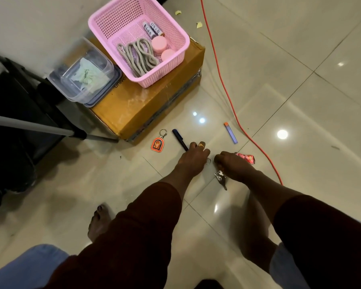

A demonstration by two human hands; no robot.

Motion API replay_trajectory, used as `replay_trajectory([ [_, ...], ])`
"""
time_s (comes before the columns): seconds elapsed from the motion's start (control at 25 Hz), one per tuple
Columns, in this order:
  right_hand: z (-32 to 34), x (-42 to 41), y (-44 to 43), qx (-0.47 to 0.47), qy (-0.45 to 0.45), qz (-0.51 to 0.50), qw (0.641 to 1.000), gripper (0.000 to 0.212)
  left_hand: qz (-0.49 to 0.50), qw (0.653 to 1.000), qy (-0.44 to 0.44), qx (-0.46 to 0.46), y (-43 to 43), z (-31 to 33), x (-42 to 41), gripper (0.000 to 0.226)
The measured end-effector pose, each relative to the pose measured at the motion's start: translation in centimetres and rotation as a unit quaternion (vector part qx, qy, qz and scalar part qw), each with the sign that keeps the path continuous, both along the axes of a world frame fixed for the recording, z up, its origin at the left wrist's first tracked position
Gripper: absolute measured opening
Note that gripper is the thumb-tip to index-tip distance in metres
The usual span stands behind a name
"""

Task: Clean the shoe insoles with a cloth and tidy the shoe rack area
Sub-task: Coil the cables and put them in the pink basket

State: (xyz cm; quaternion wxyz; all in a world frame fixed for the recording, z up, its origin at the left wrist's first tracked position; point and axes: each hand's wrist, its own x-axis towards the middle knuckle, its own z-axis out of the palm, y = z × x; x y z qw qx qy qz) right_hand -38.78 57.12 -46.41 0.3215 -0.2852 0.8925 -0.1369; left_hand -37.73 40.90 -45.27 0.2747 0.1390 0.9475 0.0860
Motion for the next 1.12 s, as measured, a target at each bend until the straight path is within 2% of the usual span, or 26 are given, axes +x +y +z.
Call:
replay_trajectory([
  [0.12,-0.3,0.7,0.5,-0.018,0.019,0.057,0.998,0.021,0.026,1.0,0.009,0.014,-0.5,-0.5,0.1,0.027],
  [0.24,-0.2,1.1,0.4,-0.027,0.036,0.036,0.998,0.018,-0.028,0.998,0.049,0.003,-0.9,-0.9,0.0,0.024],
  [0.32,0.2,1.1,-0.3,-0.031,-0.007,-0.057,0.998,0.019,-0.06,0.992,0.107,0.005,-0.8,-1.1,0.0,0.021],
  [0.4,0.6,0.4,-0.6,-0.037,-0.099,-0.24,0.965,0.02,-0.109,0.982,0.153,0.02,-0.5,-1.5,0.2,0.013],
  [0.48,0.8,-0.4,-0.4,-0.115,-0.19,-0.395,0.891,0.018,-0.15,0.973,0.172,0.022,-0.2,-2.0,0.2,0.015],
  [0.56,1.4,-1.1,-0.1,-0.221,-0.294,-0.509,0.778,0.02,-0.144,0.968,0.205,0.034,-0.1,-2.5,-0.1,0.02],
  [0.64,1.8,-1.6,0.1,-0.321,-0.397,-0.575,0.639,0.027,-0.051,0.977,0.169,0.118,0.1,-2.0,-0.4,0.023],
  [0.68,2.1,-1.9,0.2,-0.358,-0.426,-0.579,0.596,0.028,0.033,0.975,0.13,0.175,0.3,-1.4,-0.6,0.022],
  [0.72,2.4,-2.1,0.3,-0.386,-0.437,-0.577,0.572,0.03,0.132,0.963,0.068,0.226,0.5,-0.5,-0.7,0.019],
  [0.76,2.6,-2.3,0.1,-0.414,-0.44,-0.575,0.552,0.031,0.241,0.929,-0.006,0.28,0.6,0.4,-0.8,0.017],
  [0.84,3.5,-2.8,-0.3,-0.451,-0.435,-0.571,0.531,0.03,0.371,0.851,-0.03,0.369,1.0,1.7,-1.2,0.02],
  [0.96,5.8,-4.3,-1.6,-0.491,-0.436,-0.555,0.511,0.027,0.488,0.736,-0.034,0.468,1.0,4.4,-2.5,0.027],
  [1.12,10.1,-6.9,-3.2,-0.512,-0.435,-0.546,0.501,0.02,0.562,0.614,-0.04,0.554,-0.1,8.6,-4.0,0.025],
])
